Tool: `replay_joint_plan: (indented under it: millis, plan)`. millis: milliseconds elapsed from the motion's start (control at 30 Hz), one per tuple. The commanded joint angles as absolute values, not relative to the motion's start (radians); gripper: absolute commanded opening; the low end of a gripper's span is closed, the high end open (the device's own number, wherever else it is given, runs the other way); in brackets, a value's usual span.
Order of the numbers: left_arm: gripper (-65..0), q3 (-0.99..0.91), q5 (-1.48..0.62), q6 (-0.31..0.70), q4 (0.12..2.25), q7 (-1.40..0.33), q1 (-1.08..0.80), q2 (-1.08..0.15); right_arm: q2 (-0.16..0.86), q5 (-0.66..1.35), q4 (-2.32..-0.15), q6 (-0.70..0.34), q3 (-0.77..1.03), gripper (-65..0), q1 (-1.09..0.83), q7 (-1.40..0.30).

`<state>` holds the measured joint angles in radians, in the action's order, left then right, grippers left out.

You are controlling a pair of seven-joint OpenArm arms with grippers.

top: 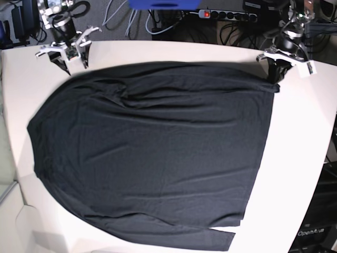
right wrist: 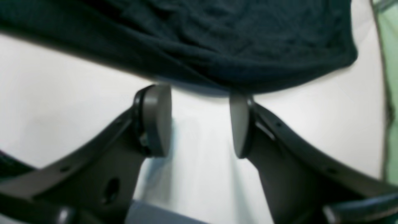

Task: Fold the T-shirt properly
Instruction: 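Lower the right gripper onto the other shoulder edge of the shirt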

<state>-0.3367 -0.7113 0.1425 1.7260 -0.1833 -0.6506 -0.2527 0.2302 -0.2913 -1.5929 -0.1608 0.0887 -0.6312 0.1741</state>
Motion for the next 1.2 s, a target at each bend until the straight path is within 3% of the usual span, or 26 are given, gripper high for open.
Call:
replay_joint_plan:
  millis: [0, 233, 933, 1167]
  plan:
    - [-65.0, -0.34, -0.716, 0.151, 1.739, -0.16, -0.656, -0.263, 0.237, -0.298, -1.607, -0.156, 0.077, -34.0, -0.618, 0.199]
    - [-65.0, -0.34, -0.716, 0.151, 1.739, -0.16, -0.656, -0.263, 0.234, -0.437, -1.606, -0.156, 0.064, -34.1, -0.591, 0.197]
    - [-65.0, -0.34, -0.717, 0.151, 1.741, -0.16, -0.656, -0.263, 0.288, -0.446, -1.503, -0.157, 0.013, -34.3, -0.568, 0.194]
    - [-65.0, -0.34, -0.716, 0.151, 1.741, -0.16, -0.656, -0.263, 0.312, -0.446, -1.503, -0.274, 0.024, -34.4, -0.564, 0.188]
